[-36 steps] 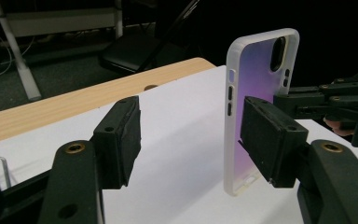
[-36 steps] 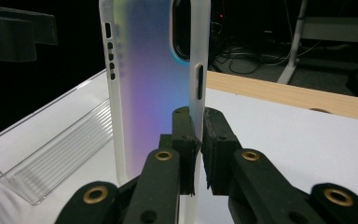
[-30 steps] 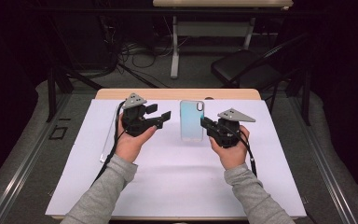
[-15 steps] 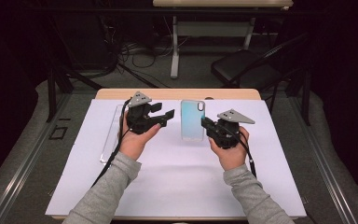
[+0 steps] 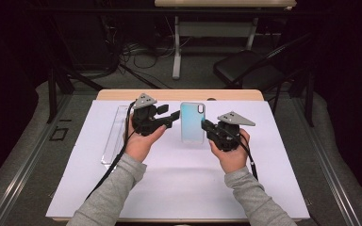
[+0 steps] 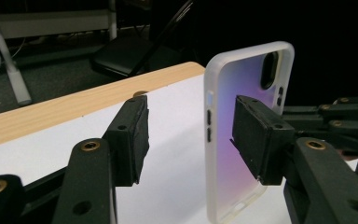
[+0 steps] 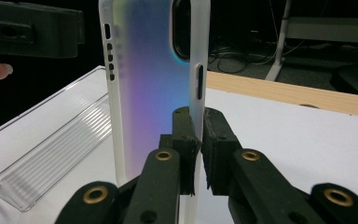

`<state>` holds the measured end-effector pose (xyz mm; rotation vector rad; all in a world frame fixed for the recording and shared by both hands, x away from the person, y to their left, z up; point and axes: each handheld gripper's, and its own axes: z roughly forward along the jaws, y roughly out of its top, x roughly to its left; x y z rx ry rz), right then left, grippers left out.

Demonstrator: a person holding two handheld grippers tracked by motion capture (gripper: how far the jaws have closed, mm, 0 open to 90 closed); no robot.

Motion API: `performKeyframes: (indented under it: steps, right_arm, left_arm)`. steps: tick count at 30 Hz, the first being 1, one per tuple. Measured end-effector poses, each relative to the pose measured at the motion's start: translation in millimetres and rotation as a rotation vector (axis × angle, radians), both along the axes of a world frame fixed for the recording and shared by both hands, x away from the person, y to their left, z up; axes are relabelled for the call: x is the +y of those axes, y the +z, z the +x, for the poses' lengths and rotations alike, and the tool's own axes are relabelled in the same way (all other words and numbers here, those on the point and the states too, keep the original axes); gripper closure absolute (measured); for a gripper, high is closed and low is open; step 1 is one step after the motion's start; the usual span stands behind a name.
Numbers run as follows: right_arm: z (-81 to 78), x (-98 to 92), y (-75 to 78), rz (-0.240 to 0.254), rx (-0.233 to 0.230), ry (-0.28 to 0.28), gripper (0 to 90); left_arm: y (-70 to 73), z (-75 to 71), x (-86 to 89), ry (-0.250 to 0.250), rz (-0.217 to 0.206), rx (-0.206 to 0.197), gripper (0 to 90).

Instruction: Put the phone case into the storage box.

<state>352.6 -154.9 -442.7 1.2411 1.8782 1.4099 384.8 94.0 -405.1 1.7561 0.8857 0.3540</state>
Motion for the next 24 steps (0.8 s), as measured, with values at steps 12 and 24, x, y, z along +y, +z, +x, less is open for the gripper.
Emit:
performKeyframes:
  steps: [12,24]
  right_arm:
    - [-2.0,5.8,-3.1,0.006,0.009,0.018,84.5]
    - [-3.7,11.7,-6.2,-0.001,0.012,0.04,84.4]
  left_arm:
    - [-4.3,1.0,-5.6,-0.022,-0.024,0.028,54.2]
    - [-6.2,1.4,-7.3,-0.014,-0.036,0.032,64.8]
